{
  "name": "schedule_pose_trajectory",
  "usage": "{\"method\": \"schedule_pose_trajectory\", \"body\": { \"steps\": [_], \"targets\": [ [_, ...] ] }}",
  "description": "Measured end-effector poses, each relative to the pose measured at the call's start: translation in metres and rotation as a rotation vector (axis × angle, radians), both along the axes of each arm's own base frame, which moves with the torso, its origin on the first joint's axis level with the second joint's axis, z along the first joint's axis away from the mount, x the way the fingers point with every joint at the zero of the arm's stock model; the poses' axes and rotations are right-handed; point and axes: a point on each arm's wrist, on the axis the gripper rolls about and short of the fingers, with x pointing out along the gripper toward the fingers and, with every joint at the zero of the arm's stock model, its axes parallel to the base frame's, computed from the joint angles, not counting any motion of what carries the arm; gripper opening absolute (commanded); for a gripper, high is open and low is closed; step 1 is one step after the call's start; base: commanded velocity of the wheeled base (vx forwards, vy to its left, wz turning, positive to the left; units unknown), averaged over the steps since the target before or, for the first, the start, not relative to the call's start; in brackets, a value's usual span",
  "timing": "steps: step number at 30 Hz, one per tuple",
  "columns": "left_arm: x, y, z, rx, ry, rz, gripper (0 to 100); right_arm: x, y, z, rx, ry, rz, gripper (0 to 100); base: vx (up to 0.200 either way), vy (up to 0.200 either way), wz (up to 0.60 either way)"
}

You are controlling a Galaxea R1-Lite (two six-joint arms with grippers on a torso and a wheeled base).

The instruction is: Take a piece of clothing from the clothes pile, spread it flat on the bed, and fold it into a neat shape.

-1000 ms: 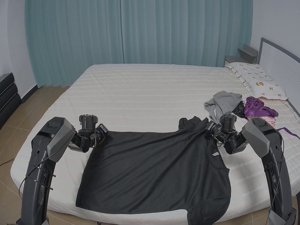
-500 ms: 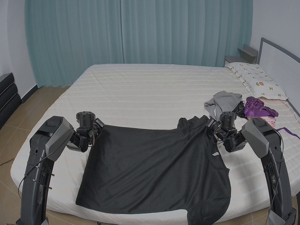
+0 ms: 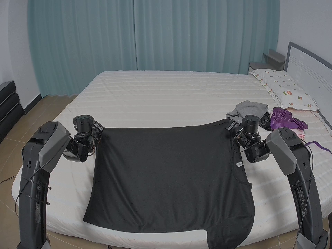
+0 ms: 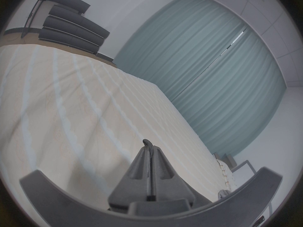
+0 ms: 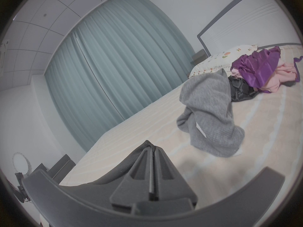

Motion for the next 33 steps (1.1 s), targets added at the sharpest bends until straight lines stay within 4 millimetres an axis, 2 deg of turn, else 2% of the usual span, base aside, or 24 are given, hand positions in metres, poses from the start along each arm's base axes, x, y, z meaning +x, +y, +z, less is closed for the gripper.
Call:
{"method": "schedule_pose_trajectory", "body": {
  "steps": [6, 10, 16, 27, 33],
  "targets": [
    [-0.001, 0.016, 0.01, -0.014, -0.014, 0.034, 0, 0.006, 0.012, 0.014, -0.033, -0.041, 0.025, 0, 0.0, 0.0, 0.0],
    [-0.002, 0.018, 0.012, -0.014, -0.018, 0.038, 0, 0.01, 0.021, 0.023, -0.039, -0.05, 0.042, 0, 0.0, 0.0, 0.0],
    [-0.001, 0.018, 0.012, -0.018, -0.019, 0.026, 0, 0.017, 0.02, 0.033, -0.039, -0.073, 0.035, 0, 0.0, 0.0, 0.0],
    [0.009, 0.014, 0.009, -0.027, -0.055, -0.011, 0, 0.02, 0.008, 0.007, -0.057, -0.016, 0.014, 0, 0.0, 0.0, 0.0],
    [0.014, 0.012, -0.003, -0.027, -0.046, -0.021, 0, 0.02, 0.007, -0.01, -0.059, 0.014, 0.013, 0, 0.0, 0.0, 0.0]
  ]
}}
